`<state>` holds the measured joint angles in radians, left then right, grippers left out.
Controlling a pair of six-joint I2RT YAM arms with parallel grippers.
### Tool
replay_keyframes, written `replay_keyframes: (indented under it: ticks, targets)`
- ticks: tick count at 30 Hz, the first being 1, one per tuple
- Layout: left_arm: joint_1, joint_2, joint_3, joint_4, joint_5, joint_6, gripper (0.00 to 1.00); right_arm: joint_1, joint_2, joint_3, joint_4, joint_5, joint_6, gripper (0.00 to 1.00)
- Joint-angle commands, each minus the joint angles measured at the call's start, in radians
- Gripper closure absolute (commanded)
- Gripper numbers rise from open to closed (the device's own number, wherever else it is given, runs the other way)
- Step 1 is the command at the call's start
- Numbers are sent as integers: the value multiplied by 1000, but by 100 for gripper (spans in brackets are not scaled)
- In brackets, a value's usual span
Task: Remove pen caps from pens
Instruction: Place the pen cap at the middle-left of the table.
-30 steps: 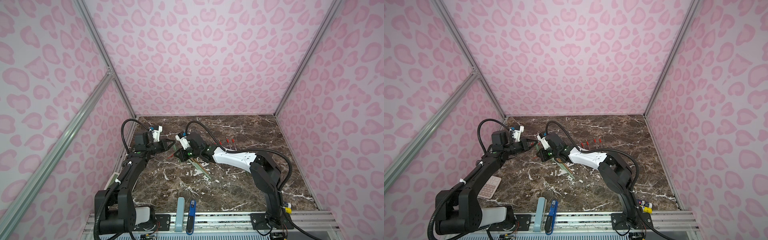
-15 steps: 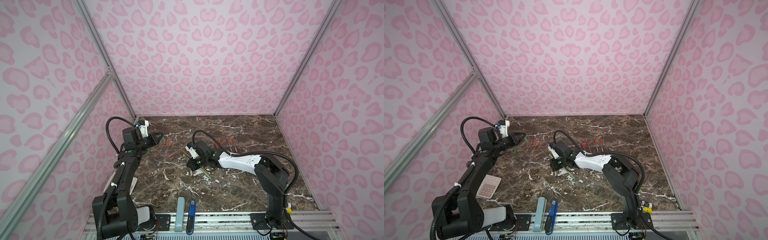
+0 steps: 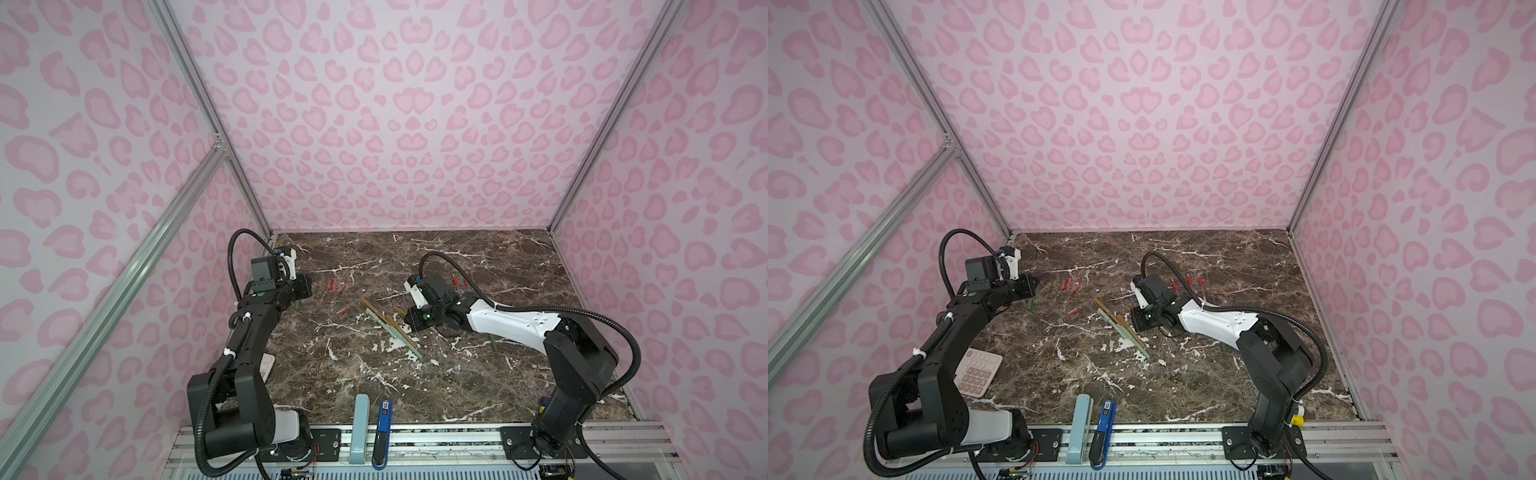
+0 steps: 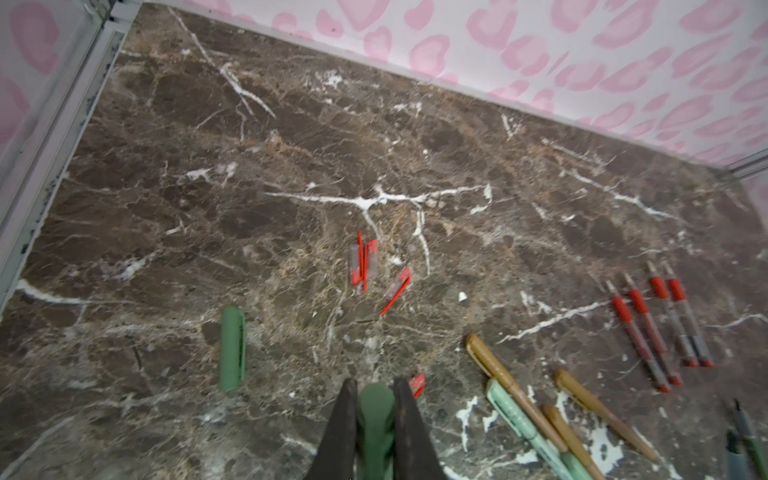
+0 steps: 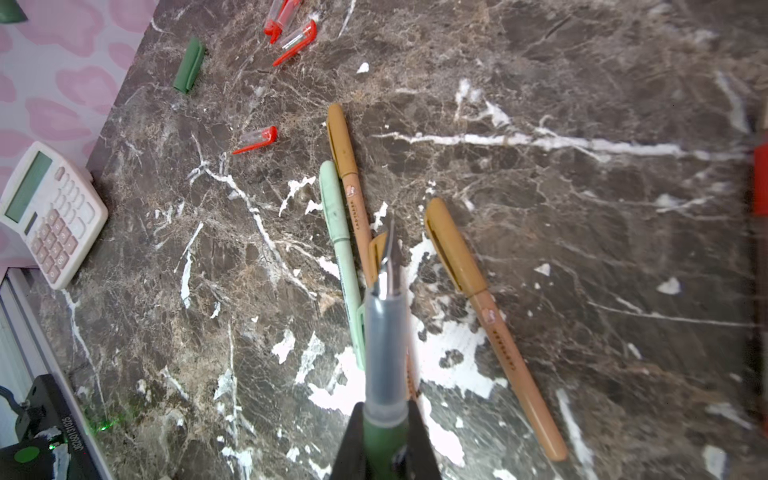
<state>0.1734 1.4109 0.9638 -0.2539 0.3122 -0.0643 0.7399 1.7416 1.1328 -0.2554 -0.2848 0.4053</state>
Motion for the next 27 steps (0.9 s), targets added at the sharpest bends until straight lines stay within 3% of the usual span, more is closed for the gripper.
replay_keyframes:
  ticks: [1,4,12,16,27]
  targets:
    - [0,60,39,-45,-127,84,97,-22,-27,-24,-78,58,-25,100]
    - [0,115,60,-35,-202,96,97,-30,-73,-90,-82,98,-39,100]
    - [-18,263,145,-107,-228,110,97,-76,-153,-208,-134,131,-52,100]
    - [-25,328,179,-130,-325,127,96,-127,-173,-248,-152,124,-55,100]
    - [-43,452,240,-154,-388,126,96,-245,-202,-325,-199,168,-108,100]
